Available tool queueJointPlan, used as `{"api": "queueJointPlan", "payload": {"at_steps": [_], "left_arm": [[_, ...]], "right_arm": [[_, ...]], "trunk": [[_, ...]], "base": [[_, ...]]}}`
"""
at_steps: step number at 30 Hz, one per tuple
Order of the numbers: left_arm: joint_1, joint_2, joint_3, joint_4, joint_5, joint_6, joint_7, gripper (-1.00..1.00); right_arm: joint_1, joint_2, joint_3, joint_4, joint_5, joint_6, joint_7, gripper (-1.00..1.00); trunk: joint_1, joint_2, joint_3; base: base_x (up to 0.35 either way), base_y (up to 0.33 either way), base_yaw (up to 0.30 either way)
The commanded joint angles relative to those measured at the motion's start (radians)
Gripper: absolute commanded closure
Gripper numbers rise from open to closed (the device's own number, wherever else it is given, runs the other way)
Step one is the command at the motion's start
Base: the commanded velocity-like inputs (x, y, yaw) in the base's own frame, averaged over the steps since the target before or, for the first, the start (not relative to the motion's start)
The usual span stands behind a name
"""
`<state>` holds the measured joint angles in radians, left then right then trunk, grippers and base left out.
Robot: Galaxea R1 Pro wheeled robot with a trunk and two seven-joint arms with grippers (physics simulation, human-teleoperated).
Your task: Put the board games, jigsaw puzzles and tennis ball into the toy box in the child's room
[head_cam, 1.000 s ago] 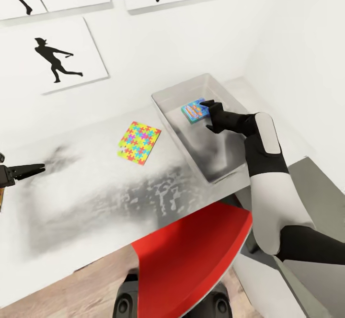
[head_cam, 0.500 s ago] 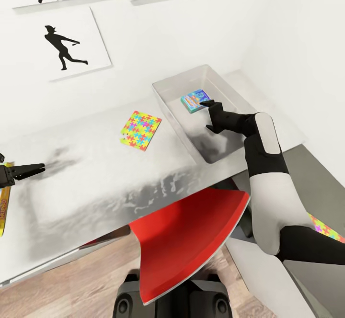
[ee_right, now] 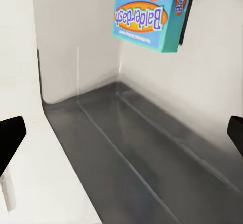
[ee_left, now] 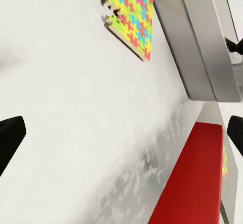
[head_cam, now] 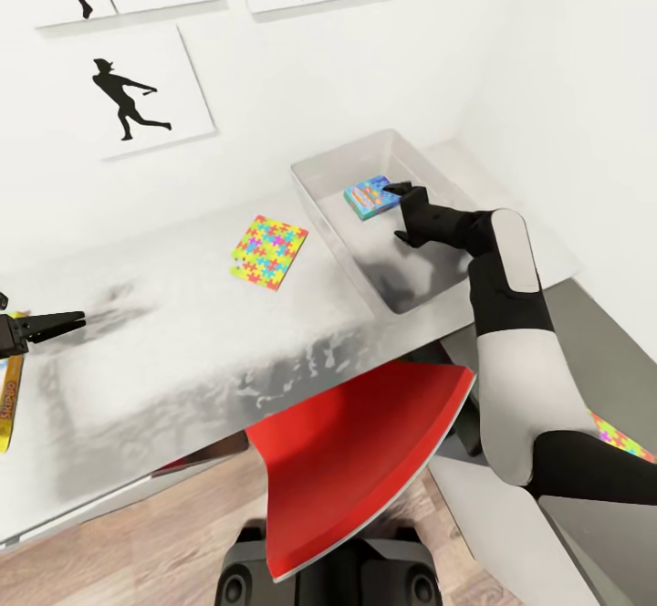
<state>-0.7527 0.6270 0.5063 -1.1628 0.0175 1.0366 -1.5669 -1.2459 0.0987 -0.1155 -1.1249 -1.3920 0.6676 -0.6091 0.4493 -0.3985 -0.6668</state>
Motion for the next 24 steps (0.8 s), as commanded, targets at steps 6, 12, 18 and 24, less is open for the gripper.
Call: {"api": "queueJointPlan", "payload": {"at_steps": [6,12,18,24], "left_arm": [[0.0,0.0,-0.001,0.0,-0.001,0.011,-0.004,-1.0],[0.0,0.0,-0.002,0.0,-0.001,0.011,-0.004,-1.0],[0.0,0.0,-0.002,0.0,-0.002,0.011,-0.004,-1.0],[0.0,0.0,-0.002,0.0,-0.001,0.011,-0.004,-1.0]], "right_arm": [[0.0,0.001,-0.004,-0.021,-0.01,0.003,-0.02,-1.0],[0.0,0.001,-0.004,-0.039,-0.011,0.003,-0.024,-1.0],[0.0,0.001,-0.004,-0.046,-0.011,0.004,-0.024,-1.0],[-0.001,0.0,-0.003,-0.047,-0.012,0.004,-0.024,-1.0]], "trunk": [[0.001,-0.002,0.008],[0.001,-0.002,0.018],[0.001,-0.002,0.027],[0.001,-0.002,0.037]], "base": [[0.0,0.0,0.0],[0.0,0.0,0.0],[0.0,0.0,0.0],[0.0,0.0,0.0]]}}
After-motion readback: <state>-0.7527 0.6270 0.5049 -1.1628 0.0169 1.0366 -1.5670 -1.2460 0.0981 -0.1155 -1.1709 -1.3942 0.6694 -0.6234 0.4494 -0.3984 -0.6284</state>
